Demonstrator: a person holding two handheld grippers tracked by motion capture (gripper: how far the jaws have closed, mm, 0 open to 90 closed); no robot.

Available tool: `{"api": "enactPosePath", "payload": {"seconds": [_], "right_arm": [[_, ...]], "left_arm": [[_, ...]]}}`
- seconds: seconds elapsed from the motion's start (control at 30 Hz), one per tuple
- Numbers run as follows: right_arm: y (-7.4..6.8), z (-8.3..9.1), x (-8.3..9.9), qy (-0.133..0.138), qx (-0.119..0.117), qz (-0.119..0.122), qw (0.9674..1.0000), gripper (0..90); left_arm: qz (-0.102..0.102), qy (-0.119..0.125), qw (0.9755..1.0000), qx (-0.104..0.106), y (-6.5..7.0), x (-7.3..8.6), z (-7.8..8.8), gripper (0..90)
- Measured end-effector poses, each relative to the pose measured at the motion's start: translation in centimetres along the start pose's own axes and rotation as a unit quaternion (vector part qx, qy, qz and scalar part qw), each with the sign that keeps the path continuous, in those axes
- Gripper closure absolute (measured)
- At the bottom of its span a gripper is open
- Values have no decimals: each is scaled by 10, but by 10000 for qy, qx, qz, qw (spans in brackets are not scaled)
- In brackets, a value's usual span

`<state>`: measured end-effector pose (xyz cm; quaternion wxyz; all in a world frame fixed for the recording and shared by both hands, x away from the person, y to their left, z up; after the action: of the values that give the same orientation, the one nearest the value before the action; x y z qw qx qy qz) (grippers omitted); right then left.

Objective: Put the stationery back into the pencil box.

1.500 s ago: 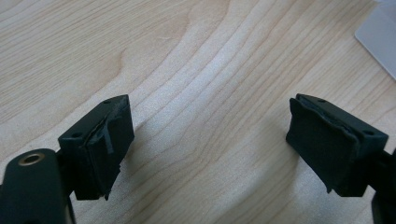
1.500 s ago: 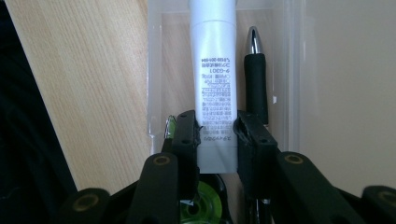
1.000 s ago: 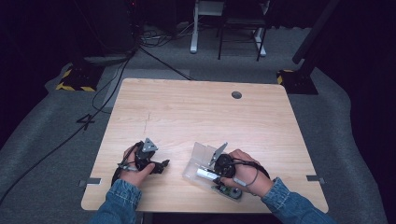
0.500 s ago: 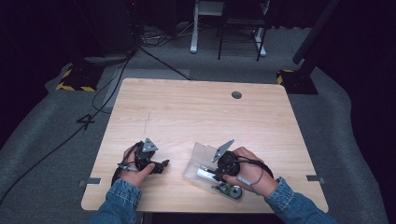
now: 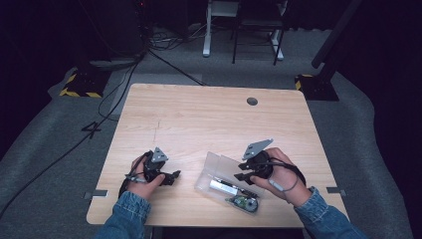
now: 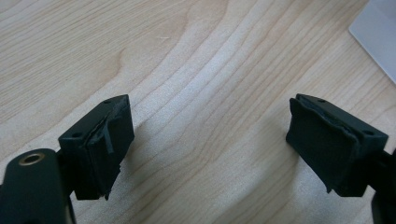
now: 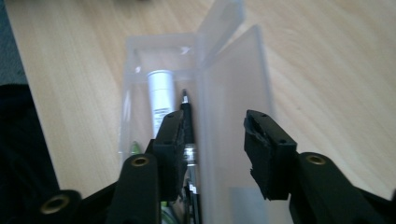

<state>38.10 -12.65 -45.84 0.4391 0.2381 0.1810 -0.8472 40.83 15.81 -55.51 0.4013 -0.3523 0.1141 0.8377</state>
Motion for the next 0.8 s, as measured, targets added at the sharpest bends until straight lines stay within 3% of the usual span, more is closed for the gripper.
{"api": "enactPosePath", "payload": {"seconds": [0.13,0.43,0.8], "right_arm": [[15,17,-3,356,127,-123,9992,493],[45,44,4,801,317,-448,9953,433],[101,60,26,1274,683,-782,9864,393]], "left_arm": [[-3,11,10000,16,0,0,0,148],[-4,-2,10000,18,1,4,4,149],[179,-15,9997,-141,1,19,18,149]]}}
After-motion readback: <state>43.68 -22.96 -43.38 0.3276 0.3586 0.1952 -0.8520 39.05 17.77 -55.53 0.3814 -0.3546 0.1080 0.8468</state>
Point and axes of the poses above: each handheld gripper's, and its own axes: z roughly backward along the jaws, x roughly out of its underside, y roughly to its right, the point moved 7 cm from there along -z, roughly forward along the jaws, and after that the axes turned 9 degrees about -z, right-handed, at the moved point
